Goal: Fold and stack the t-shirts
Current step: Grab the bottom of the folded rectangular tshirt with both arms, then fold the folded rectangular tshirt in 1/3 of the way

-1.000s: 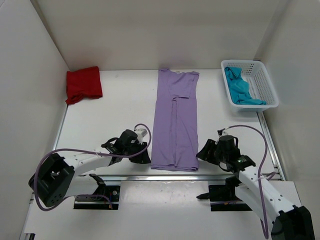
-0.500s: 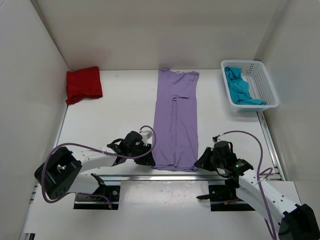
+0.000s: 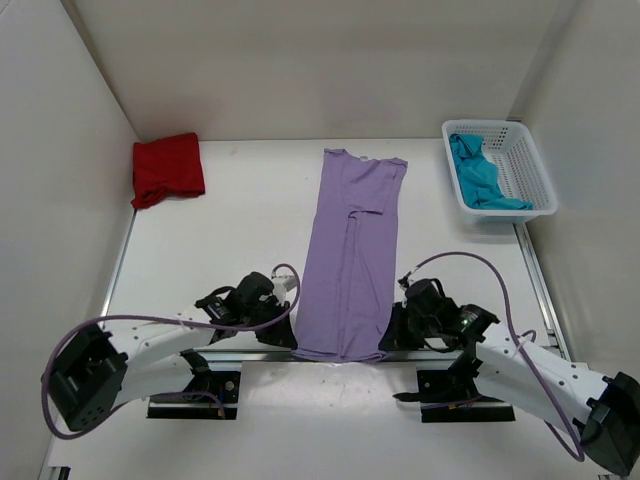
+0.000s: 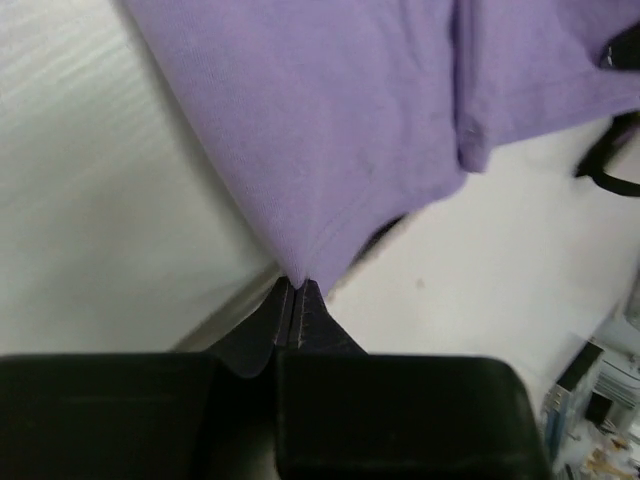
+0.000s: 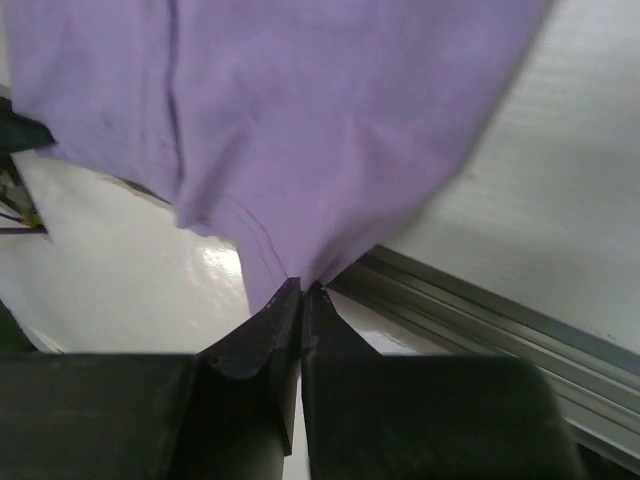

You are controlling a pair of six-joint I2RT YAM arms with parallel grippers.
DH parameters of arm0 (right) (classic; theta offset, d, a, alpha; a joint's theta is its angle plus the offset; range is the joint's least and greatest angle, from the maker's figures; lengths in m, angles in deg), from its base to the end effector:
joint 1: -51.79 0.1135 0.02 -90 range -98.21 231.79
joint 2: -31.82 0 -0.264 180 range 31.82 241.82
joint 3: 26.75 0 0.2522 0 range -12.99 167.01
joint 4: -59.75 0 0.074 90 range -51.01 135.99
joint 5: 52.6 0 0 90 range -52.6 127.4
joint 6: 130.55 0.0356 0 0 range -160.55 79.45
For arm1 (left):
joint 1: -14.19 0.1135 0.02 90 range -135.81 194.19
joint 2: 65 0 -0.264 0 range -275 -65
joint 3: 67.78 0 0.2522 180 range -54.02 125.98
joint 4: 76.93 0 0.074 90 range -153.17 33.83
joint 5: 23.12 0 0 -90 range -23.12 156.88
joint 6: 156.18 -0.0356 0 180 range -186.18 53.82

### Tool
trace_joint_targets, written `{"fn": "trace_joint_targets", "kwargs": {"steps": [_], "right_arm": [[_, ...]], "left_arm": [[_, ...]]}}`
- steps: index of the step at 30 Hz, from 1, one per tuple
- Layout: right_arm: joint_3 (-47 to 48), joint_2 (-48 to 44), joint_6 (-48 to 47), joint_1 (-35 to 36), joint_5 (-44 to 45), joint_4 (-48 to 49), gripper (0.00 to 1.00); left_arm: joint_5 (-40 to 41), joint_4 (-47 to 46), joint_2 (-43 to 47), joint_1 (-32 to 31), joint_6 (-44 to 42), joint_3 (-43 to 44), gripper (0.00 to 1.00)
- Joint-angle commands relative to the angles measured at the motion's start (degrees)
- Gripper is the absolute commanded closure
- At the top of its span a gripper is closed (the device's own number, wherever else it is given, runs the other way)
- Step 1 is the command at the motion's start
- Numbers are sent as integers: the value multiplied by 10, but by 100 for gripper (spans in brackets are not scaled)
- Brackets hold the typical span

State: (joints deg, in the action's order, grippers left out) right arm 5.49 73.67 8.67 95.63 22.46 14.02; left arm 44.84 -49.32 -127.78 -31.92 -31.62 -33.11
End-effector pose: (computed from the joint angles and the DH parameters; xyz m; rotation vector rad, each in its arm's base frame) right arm 0.0900 0.0992 0.1584 0.0168 2.7790 0.8793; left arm 0.1165 -0.1404 0.1410 0.4441 2.7382 -0.9638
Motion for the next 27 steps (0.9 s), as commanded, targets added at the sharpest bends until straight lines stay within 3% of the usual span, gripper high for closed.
{"fn": "trace_joint_targets", "kwargs": {"steps": [1,7,12,20,27], "right_arm": [[63,20,-51,-26,0,-38,100],[138,102,-199,-234,-81,33,100],[199,213,-243,-320,-69,104,100],[298,377,-245,-365,-76,194,100],[384,508,-229,-408,-104,248,100]], "left_arm": [[-35,72,49,21,-2,26,100],[-36,84,-32,107,-56,167,100],[2,16,-155,157,-44,274,100],[50,-12,-347,194,-27,471,100],[67,23,-484,218,-49,615,100]]}}
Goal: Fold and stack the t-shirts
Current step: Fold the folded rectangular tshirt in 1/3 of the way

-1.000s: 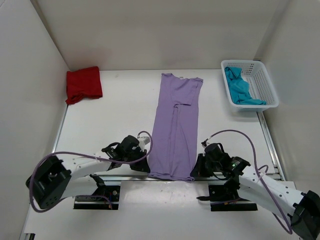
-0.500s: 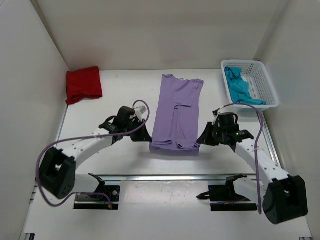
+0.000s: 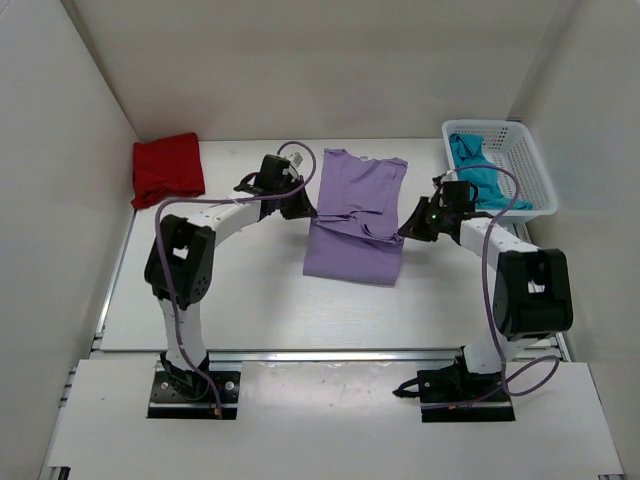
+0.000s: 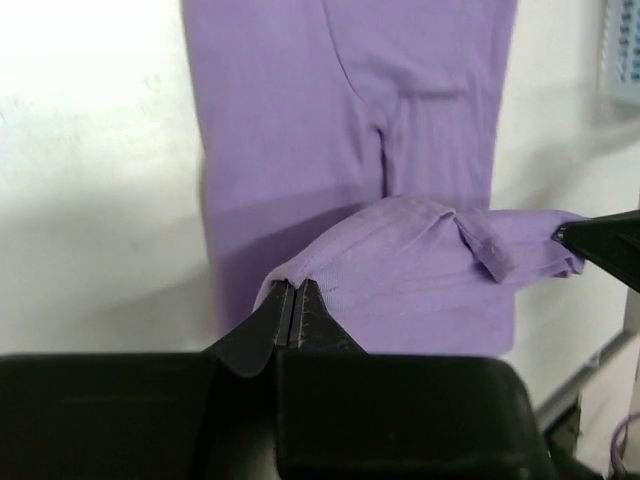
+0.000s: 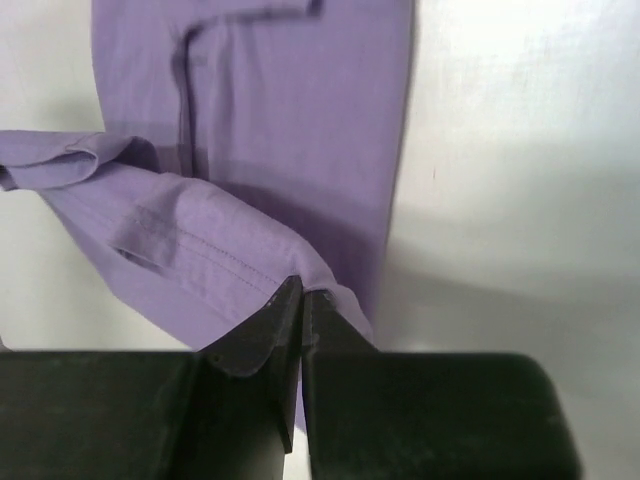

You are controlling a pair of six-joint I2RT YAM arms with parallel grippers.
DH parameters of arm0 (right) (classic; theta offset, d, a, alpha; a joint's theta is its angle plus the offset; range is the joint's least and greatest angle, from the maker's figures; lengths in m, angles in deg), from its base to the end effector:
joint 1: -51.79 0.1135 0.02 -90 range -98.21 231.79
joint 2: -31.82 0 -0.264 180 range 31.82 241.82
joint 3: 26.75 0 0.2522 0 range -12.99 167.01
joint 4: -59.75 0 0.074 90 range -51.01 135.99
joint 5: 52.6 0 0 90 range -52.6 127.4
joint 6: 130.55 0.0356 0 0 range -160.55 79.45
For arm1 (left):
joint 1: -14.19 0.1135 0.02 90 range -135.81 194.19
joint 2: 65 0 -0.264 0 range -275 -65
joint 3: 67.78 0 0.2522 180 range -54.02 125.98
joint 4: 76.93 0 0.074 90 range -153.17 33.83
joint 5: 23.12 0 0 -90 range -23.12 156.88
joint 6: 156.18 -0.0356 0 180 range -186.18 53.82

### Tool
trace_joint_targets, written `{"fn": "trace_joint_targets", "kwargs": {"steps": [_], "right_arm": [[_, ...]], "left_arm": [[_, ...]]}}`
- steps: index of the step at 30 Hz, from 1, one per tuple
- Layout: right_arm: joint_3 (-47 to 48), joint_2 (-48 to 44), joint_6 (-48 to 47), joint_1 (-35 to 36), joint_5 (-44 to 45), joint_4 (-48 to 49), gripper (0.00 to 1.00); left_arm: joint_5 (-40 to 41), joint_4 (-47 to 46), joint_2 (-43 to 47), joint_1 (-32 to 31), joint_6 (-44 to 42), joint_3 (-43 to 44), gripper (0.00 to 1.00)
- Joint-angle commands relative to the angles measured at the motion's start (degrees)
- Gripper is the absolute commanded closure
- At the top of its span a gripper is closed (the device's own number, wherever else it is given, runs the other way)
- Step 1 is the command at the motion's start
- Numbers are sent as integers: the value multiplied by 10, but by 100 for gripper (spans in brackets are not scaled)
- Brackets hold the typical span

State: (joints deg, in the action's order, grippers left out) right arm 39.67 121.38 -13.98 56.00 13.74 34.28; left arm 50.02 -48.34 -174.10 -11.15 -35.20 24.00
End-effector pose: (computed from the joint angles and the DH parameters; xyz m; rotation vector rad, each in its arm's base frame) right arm 0.3185 0.0378 0.1984 0.2851 2.4429 0.7409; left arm 0.3773 -0.1901 0.2103 0.0266 2.4838 -0.7978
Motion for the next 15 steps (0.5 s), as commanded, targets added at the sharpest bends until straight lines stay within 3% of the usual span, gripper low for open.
{"fn": "trace_joint_targets", "kwargs": {"steps": [1,8,11,15], "right_arm": [[53,44,-3,-16,-31,62,100],[125,161,-1,-30,-41,85,100],[119,167,13,-39,-60,113,94],[118,136,3,-35,-63,119,73]], "left_arm": [[15,13,-36,19,-9,54,100],[2,-1,-106,33,0,103,99],[-15,-45,-81,43,18,70,87],[-30,-102,-10,56,37,13,65]]}}
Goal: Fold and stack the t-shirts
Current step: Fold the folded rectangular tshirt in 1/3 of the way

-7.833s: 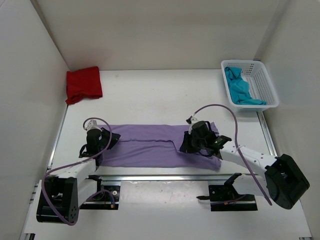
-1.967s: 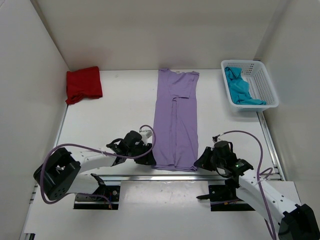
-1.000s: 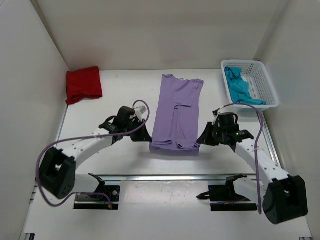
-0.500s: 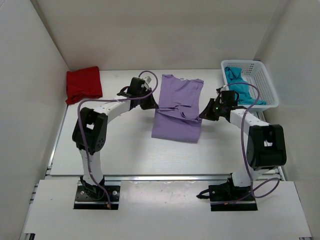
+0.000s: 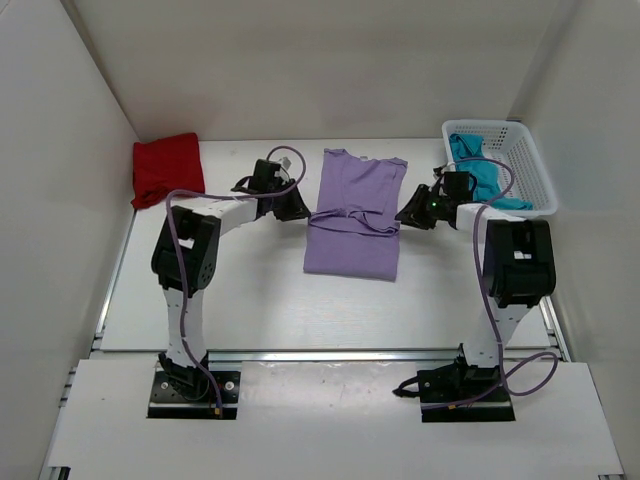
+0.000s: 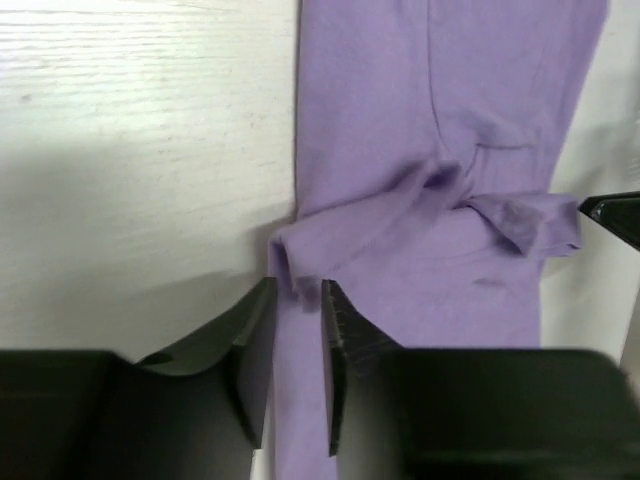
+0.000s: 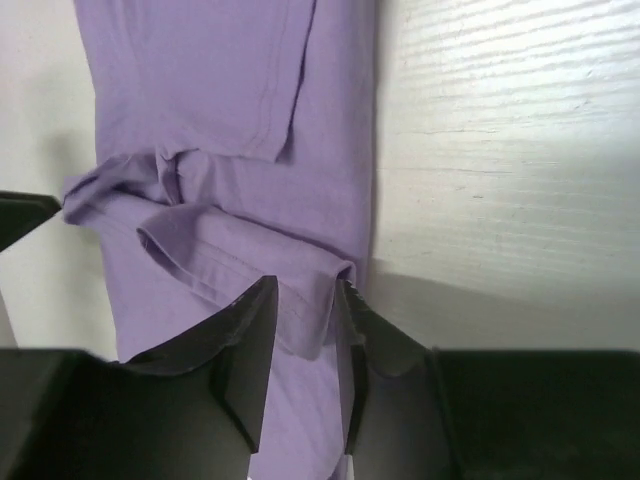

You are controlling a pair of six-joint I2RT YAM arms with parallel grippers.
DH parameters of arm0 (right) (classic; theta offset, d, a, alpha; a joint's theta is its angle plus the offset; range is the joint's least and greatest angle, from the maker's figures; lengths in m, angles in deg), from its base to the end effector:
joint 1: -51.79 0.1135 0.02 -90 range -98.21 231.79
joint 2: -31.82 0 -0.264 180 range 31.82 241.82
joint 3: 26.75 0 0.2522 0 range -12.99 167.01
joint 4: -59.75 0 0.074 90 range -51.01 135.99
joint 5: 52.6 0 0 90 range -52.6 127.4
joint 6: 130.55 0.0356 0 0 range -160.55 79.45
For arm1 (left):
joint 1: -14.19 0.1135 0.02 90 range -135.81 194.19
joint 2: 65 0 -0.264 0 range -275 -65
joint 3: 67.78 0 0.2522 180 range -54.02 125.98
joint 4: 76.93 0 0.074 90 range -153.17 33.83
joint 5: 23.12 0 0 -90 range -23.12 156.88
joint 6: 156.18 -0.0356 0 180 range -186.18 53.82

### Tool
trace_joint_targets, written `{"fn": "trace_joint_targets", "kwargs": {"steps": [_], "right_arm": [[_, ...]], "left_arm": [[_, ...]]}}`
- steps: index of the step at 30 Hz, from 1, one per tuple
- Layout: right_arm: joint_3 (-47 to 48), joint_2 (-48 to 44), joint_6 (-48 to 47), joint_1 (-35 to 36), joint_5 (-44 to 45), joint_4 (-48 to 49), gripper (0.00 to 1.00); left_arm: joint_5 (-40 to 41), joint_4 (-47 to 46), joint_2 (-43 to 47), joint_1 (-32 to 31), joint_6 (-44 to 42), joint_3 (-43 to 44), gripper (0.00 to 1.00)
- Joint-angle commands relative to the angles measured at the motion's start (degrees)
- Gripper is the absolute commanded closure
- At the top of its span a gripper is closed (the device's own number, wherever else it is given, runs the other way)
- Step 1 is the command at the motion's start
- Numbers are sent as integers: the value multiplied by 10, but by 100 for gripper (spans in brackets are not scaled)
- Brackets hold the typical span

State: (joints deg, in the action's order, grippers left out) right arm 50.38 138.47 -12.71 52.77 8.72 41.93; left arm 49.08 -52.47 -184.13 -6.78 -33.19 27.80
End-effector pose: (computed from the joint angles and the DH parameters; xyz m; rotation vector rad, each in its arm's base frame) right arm 0.3861 0.0237 0.1648 0.3264 2.4050 0.8326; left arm 0.4181 -0.1719 0.1631 -0.1129 2.5134 -0.7877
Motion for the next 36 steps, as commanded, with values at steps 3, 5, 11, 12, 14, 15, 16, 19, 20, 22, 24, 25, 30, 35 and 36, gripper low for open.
{"fn": "trace_joint_targets", "kwargs": {"steps": [3,5,11,12,14,15,16,19,20,22,24,25,30,35,36], "right_arm": [[11,-90,-24,17,59,-2,68],[-3,-124,-34,38,98,-8,69],[-35,-139,-58,156,102,19,100],[-33,-127,-55,180,100,26,100],[-25,-90,-62,210,92,28,100],[-5,-77,-66,218,98,26,100],[12,-59,-72,231,103,19,100],[51,-7,-76,248,107,8,100],[53,3,-75,246,104,7,100],[58,18,-72,247,108,15,100],[60,31,-68,248,115,21,100],[66,40,-66,246,122,22,100],[90,83,-67,229,133,30,100],[159,128,-61,208,157,63,100],[179,138,-60,203,159,56,100]], "left_arm": [[-9,-67,142,3,22,-58,63],[1,-74,168,-11,25,-88,64],[2,-219,220,-75,80,-281,69],[2,-228,211,-85,80,-296,71],[-1,-235,196,-89,82,-314,74],[-7,-240,182,-91,81,-315,73],[-12,-241,174,-92,80,-320,75],[-10,-251,175,-90,79,-344,76],[-9,-258,181,-88,76,-360,76],[-12,-268,192,-88,76,-381,77],[-8,-277,196,-87,81,-398,77],[-14,-286,198,-89,82,-415,76],[-29,-331,218,-102,99,-486,77],[-18,-337,251,-124,102,-525,78],[-21,-336,253,-123,107,-529,78]]}}
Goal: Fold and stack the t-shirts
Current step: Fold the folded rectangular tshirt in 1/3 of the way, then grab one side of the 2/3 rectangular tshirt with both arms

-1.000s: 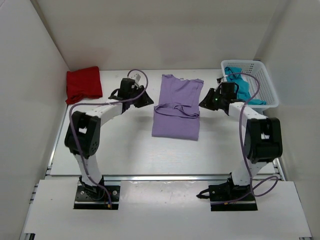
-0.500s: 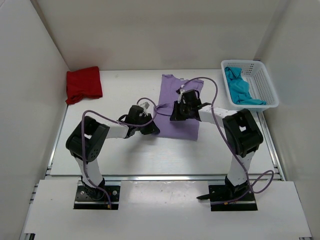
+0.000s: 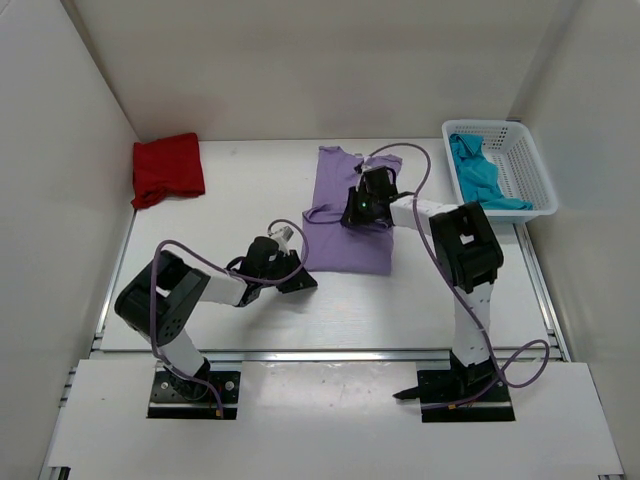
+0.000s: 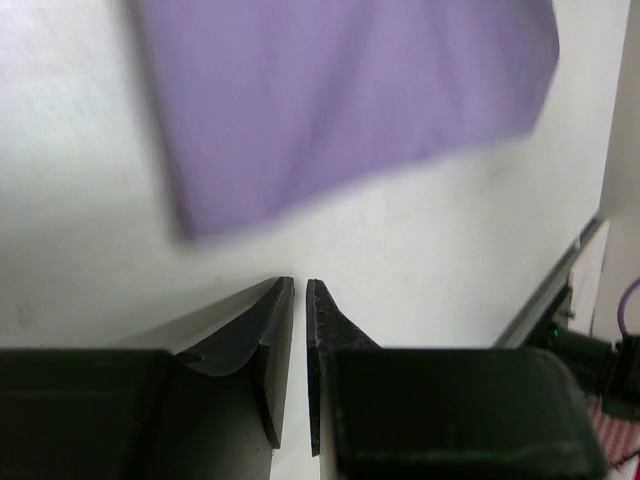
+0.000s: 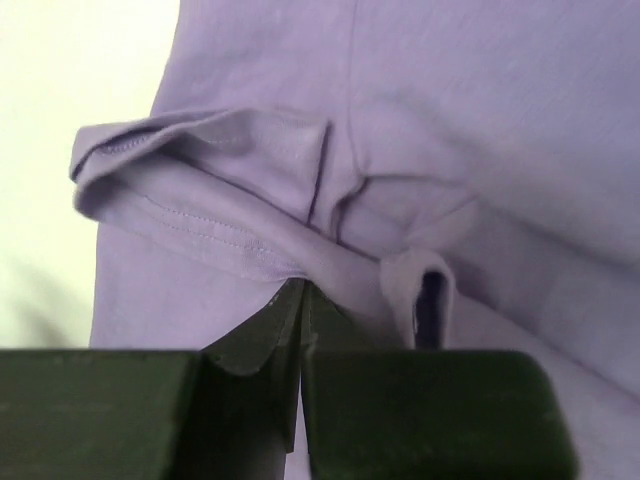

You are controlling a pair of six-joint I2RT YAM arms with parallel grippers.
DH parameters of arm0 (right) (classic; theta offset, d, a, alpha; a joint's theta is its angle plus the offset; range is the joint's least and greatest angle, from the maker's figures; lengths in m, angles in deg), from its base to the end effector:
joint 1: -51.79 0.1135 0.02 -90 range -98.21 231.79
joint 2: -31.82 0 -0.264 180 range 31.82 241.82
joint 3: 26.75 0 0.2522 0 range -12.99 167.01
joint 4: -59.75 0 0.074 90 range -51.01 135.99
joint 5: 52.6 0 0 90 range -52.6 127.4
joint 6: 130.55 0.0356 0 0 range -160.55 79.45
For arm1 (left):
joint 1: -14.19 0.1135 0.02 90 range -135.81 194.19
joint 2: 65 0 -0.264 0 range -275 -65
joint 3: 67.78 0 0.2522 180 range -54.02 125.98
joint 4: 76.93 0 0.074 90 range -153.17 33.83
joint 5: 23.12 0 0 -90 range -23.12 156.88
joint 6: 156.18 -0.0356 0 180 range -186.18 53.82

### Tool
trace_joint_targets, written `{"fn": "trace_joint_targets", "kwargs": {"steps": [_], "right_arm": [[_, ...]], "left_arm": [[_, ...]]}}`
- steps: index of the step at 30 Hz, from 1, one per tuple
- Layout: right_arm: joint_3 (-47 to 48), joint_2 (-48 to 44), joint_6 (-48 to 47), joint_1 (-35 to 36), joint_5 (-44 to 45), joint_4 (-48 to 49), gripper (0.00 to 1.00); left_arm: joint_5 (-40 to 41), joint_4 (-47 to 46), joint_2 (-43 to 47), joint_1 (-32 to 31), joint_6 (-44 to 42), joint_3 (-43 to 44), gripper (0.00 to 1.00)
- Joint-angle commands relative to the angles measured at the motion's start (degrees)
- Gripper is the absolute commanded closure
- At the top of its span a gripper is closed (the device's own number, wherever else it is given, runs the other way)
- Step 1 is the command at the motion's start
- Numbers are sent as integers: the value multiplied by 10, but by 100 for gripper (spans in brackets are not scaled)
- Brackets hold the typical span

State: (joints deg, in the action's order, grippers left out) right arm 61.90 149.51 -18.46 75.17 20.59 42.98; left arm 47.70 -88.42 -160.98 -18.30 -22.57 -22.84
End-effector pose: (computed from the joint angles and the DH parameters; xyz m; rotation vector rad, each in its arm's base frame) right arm 0.3984 0.1835 0.1473 -0.1741 2.4425 0.7166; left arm 0.2375 -0.1651 0.1114 -0.0432 2.4511 -1.0347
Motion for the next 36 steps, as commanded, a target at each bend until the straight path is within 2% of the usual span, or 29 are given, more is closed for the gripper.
{"fn": "trace_joint_targets", "kwargs": {"steps": [1,2,4,7,12,17,19,22,25,29,32,36], "right_arm": [[111,49,-2,-25,35,32,100],[162,67,1,-38,20,-5,100],[198,69,-4,-43,14,-24,100],[200,16,-24,-44,13,-38,100],[67,-86,-31,-38,25,4,100],[-44,-127,3,-26,-22,24,100],[-124,-167,27,-11,-31,83,100],[-212,-201,52,-18,-33,113,100],[-278,-223,57,-33,-23,128,100],[-366,-248,68,-48,-30,160,100],[-396,-261,54,-46,-37,155,100],[-441,-308,49,-39,-56,151,99]], "left_arm": [[-8,28,39,-4,0,-29,77],[-2,40,53,-1,-5,-27,77],[4,62,83,5,-13,-24,77],[9,84,127,16,-14,-18,76],[25,92,138,25,-12,26,73],[19,86,67,34,-7,95,73],[6,73,21,45,-6,122,73],[22,95,-30,48,-23,153,74],[-4,78,-57,53,-8,136,76],[10,43,-45,45,9,66,77],[30,64,-13,22,-5,22,78],[40,39,45,-3,19,-73,76]]}}
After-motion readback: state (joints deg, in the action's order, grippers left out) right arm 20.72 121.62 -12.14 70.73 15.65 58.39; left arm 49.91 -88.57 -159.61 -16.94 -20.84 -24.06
